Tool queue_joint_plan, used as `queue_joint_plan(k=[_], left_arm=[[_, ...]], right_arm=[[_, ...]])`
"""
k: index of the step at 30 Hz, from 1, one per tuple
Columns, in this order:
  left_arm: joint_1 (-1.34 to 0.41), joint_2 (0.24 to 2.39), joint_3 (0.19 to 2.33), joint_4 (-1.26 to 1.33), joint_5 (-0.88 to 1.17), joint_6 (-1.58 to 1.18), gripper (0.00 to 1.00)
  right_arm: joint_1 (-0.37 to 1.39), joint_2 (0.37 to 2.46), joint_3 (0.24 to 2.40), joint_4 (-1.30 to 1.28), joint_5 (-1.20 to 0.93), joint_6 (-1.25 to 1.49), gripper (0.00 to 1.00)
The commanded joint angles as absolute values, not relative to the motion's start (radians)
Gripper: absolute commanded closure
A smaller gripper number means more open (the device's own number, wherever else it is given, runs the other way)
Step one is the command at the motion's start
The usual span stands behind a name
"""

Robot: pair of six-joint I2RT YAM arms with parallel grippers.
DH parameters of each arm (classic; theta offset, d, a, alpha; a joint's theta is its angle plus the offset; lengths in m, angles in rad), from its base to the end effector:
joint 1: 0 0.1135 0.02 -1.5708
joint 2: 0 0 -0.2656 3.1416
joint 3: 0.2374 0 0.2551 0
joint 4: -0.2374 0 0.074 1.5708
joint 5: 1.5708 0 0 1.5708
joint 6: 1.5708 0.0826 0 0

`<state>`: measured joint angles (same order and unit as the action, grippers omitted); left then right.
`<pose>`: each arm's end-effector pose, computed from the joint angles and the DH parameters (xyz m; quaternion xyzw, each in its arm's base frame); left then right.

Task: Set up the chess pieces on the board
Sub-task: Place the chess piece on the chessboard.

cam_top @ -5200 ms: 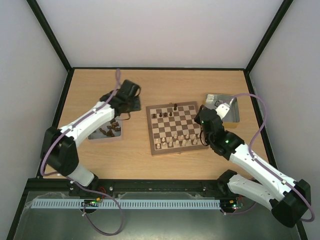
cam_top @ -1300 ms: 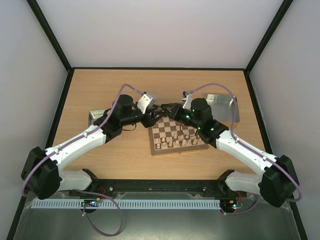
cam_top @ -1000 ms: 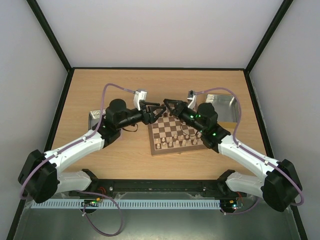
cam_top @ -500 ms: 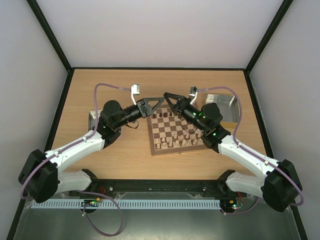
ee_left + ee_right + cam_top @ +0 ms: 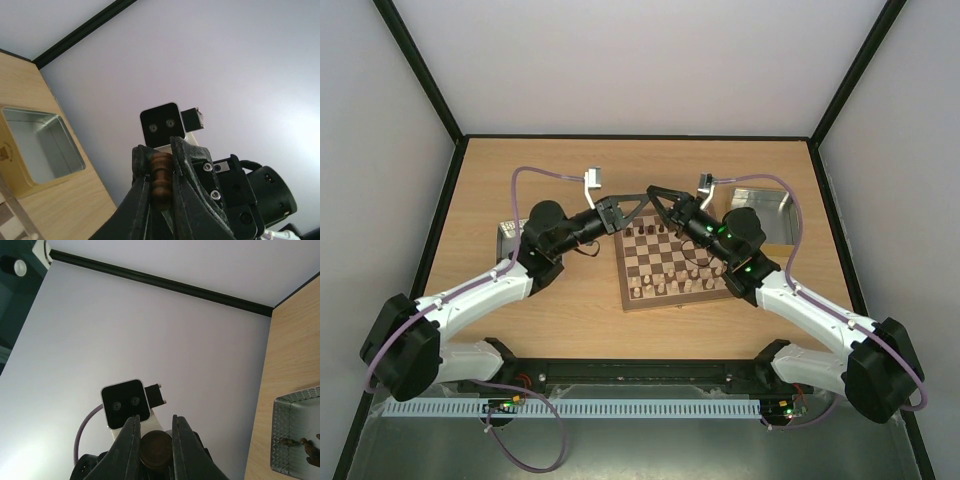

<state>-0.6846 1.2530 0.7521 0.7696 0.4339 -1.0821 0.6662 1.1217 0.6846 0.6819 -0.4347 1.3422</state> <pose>0.2313 -0.2336 0.3389 0.0510 0.6140 -0.6831 0.3921 0.2137 0.2123 0.3383 0.0390 0.6234 0.7206 0.3011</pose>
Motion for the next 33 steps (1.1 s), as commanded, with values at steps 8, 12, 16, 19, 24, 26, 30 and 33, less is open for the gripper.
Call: queue_joint_plan(k=[8, 12, 16, 19, 24, 26, 30, 33], left_arm=[[-0.69, 1.242, 0.863, 0.493, 0.354, -0.889, 0.96], [-0.692, 1.277, 0.95, 0.137, 0.284, -0.724, 0.97], [-0.696, 1.384, 1.073, -0.233, 0.199, -0.563, 0.97], [-0.704, 1.494, 1.179, -0.455, 0.128, -0.492, 0.97], [-0.745, 1.692, 1.407, -0.623, 0.064, -0.387, 0.97], [-0.773, 1.778, 1.52, -0.687, 0.006, -0.337, 0.97], [-0.81, 1.943, 1.724, -0.809, -0.059, -0.278, 0.97], [-0.826, 2.041, 1.845, -0.857, -0.059, -0.268, 0.95]], right_arm=[[0.666, 1.085, 0.716, 0.489, -0.32, 1.202, 0.76], [0.666, 1.046, 0.793, 0.206, -0.092, 1.069, 0.55], [0.665, 1.003, 0.816, -0.017, 0.181, 1.009, 0.46], [0.664, 0.953, 0.797, -0.091, 0.32, 0.976, 0.44], [0.664, 0.867, 0.756, -0.138, 0.442, 0.96, 0.43], [0.664, 0.849, 0.758, -0.195, 0.481, 0.98, 0.43], [0.664, 0.793, 0.749, -0.259, 0.54, 0.991, 0.42], [0.663, 0.749, 0.738, -0.286, 0.586, 0.988, 0.42]])
